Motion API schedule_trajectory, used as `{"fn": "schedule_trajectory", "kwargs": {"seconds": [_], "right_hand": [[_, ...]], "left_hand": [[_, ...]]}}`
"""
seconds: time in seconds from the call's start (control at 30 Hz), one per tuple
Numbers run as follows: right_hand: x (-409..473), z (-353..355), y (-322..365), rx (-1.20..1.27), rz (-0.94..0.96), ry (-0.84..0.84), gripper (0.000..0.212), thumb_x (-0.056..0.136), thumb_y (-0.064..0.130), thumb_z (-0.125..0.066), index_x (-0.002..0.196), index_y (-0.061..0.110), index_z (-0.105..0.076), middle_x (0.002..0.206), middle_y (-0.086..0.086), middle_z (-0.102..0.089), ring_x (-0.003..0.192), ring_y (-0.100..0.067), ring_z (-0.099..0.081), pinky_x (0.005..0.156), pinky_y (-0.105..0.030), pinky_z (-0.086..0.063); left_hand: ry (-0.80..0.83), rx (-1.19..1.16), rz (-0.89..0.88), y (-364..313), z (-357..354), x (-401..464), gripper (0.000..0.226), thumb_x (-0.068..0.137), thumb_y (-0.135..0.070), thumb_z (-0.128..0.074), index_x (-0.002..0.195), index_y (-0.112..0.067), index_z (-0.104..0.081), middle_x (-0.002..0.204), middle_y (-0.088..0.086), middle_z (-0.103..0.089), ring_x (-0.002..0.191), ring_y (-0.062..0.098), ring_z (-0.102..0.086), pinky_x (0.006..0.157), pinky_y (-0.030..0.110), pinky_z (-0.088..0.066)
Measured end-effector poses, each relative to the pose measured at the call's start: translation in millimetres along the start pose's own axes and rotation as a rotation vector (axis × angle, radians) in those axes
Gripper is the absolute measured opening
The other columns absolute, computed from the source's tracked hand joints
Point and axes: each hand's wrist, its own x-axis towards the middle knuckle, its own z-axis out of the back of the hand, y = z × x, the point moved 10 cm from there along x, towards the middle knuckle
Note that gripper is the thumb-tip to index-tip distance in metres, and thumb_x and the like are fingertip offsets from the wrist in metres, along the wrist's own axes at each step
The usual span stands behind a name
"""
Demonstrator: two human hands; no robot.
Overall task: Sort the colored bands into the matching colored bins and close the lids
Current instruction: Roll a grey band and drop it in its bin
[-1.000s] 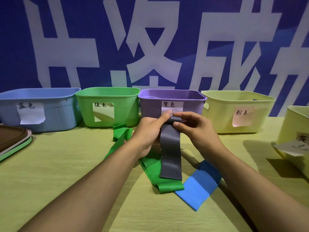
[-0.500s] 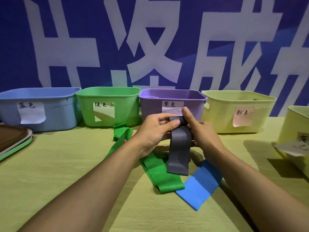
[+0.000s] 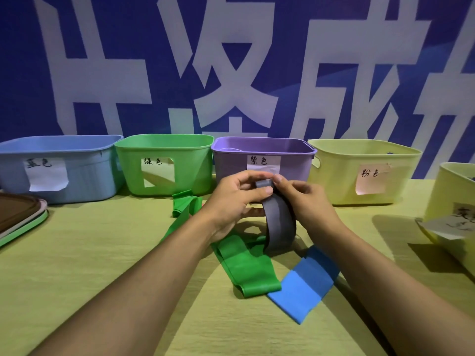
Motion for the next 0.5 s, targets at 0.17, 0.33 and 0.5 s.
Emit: {"fn": "schedule_trajectory", "kwargs": {"seconds": [0.17, 0.33, 0.5], "right_hand": [[2, -4, 5, 0.009, 0.096, 0.038, 0.023, 0.098, 0.035, -0.064, 0.097, 0.018, -0.079, 0.093, -0.004, -0.079, 0.091, -0.019, -0.072, 0.085, -0.041, -0.056], [1, -6, 12, 0.032, 0.174, 0.064, 0.019, 0.101, 0.023, -0.060, 0.111, 0.016, -0.074, 0.099, 0.002, -0.078, 0.093, -0.010, -0.072, 0.076, -0.025, -0.058], [1, -11, 17, 0.004, 0.243, 0.090, 0.017, 0.101, 0.018, -0.060, 0.114, 0.021, -0.071, 0.105, 0.004, -0.077, 0.100, -0.008, -0.071, 0.080, -0.023, -0.054]], "left_hand": [[-0.023, 0.008, 0.093, 7, 2, 0, 0.029, 0.098, -0.034, -0.065, 0.120, -0.015, -0.070, 0.106, 0.005, -0.075, 0.092, 0.018, -0.068, 0.074, 0.035, -0.054], [-0.098, 0.080, 0.187, 21, 8, 0, 0.058, 0.087, -0.065, -0.062, 0.107, -0.013, -0.076, 0.093, 0.005, -0.079, 0.084, 0.019, -0.074, 0.068, 0.031, -0.054], [-0.130, 0.102, 0.182, 23, 13, 0, 0.076, 0.074, -0.077, -0.062, 0.113, -0.013, -0.076, 0.098, 0.006, -0.080, 0.097, 0.024, -0.075, 0.085, 0.039, -0.058]]}}
